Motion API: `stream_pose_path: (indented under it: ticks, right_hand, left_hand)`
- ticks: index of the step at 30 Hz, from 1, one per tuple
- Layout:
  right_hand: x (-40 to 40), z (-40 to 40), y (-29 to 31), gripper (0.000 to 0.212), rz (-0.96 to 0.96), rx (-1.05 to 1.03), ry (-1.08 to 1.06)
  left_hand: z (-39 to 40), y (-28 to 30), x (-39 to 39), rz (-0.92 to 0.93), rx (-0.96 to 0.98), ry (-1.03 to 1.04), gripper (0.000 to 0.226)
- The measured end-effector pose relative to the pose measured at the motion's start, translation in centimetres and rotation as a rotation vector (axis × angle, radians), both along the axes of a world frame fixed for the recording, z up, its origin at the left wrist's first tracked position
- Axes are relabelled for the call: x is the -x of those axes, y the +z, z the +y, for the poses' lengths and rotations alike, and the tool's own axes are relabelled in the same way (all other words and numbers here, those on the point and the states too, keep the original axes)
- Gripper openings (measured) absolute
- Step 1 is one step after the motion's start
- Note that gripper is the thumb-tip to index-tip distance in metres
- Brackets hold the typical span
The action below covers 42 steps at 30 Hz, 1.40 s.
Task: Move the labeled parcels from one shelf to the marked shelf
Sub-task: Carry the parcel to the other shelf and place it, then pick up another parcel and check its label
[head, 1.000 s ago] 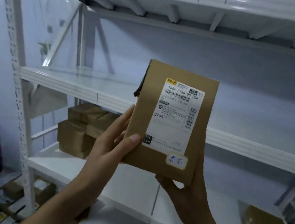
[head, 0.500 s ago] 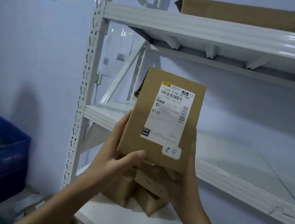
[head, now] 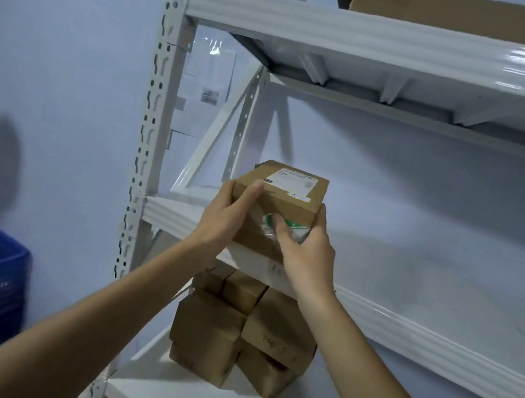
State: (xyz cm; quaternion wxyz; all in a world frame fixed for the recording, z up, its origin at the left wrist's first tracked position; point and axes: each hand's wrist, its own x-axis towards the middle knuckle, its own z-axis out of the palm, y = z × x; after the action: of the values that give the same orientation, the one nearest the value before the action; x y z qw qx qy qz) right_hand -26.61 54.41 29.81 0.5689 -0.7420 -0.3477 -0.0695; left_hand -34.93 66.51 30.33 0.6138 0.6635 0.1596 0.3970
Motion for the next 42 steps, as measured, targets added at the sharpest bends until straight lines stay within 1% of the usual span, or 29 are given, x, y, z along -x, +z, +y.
stream_pose_path:
  ticks: [2,4,5,7,9,10,11,12,13,14,16,18,19,22,24,27,30,32,34,37,40,42]
  right_hand:
    - [-0.4,0.0,0.5,0.062,0.045,0.102,-0.014]
    - [-0.3,-0.9,1.1,0.052,0.081,0.178,0.025]
    - [-0.3,-1.5,1.3,0.050,0.069,0.198,0.049]
    - [-0.1,-3.1,1.4,0.056,0.046,0.207,0.072]
    - [0.2,-4.9,0.7,0.064,0.045,0.153,0.043]
    - [0.3,-6.0,-0.1,0.064,0.055,0.096,0.033]
    - [0.5,-7.3,-1.0,0.059,0.071,0.038,0.034]
    - [0.7,-8.5,-1.9,0.053,0.078,0.002,0.039]
    - [0.7,-9.7,-2.9,0.046,0.085,-0.020,0.042]
    - [0.7,-11.0,-3.9,0.039,0.097,-0.031,0.042]
    - [0.5,-13.6,-5.6,0.032,0.117,-0.016,0.054]
    - [0.1,-16.1,-7.2,0.032,0.122,0.053,0.058]
    - [-0.3,-17.4,-8.0,0.032,0.131,0.091,0.048]
    - [-1.4,-22.1,-9.8,0.037,0.156,0.158,0.012]
    - [-2.4,-25.6,-10.2,0.041,0.141,0.182,-0.024]
    - [-3.8,-31.8,-10.9,0.046,0.090,0.249,-0.061]
    - [-4.6,-40.2,-11.9,0.047,0.090,0.266,-0.108]
    - [-5.5,-46.5,-12.8,0.044,0.116,0.215,-0.167]
    - [-6.0,-52.9,-13.5,0.039,0.186,0.151,-0.235]
    - [-7.0,-62.2,-14.5,0.036,0.233,0.137,-0.349]
    - [-8.5,-68.6,-15.6,0.031,0.278,0.102,-0.449]
    - [-9.3,-71.5,-16.4,0.028,0.292,0.088,-0.489]
  left_hand:
    - [0.4,0.3,-0.6,0.055,-0.021,0.062,0.066]
    - [0.6,0.6,-0.7,0.097,-0.062,0.139,0.070]
    - [0.6,0.6,-0.6,0.114,-0.097,0.188,0.074]
    - [0.3,0.1,0.0,0.096,-0.170,0.318,0.076]
    - [-0.6,-1.6,1.2,0.047,-0.315,0.494,0.066]
    - [-1.4,-2.7,1.8,0.032,-0.440,0.584,0.057]
    - [-2.5,-3.9,2.5,0.014,-0.577,0.650,0.047]
    - [-3.7,-5.0,3.1,-0.001,-0.698,0.666,0.039]
    - [-4.9,-6.0,3.6,-0.002,-0.787,0.631,0.032]
    - [-6.0,-7.0,3.7,0.013,-0.834,0.548,0.025]
    - [-8.2,-8.7,3.5,0.068,-0.845,0.341,0.011]
    - [-10.2,-9.8,2.8,0.142,-0.850,0.181,0.011]
    - [-11.3,-10.4,2.3,0.179,-0.883,0.124,0.013]
    - [-15.4,-12.1,0.4,0.228,-1.087,0.050,0.014]
    - [-18.8,-12.6,-0.9,0.256,-1.144,0.025,0.015]
    - [-24.7,-12.7,-2.4,0.276,-1.166,-0.005,0.022]
    - [-32.5,-13.3,-3.6,0.310,-1.155,-0.082,0.026]
    - [-38.1,-14.0,-4.2,0.345,-1.107,-0.134,0.030]
    - [-43.5,-14.8,-4.8,0.361,-1.057,-0.204,0.031]
    - [-51.1,-15.5,-6.4,0.360,-1.034,-0.284,0.029]
    - [-57.2,-15.8,-8.3,0.347,-1.039,-0.359,0.032]
    - [-60.1,-16.1,-9.7,0.350,-1.039,-0.395,0.034]
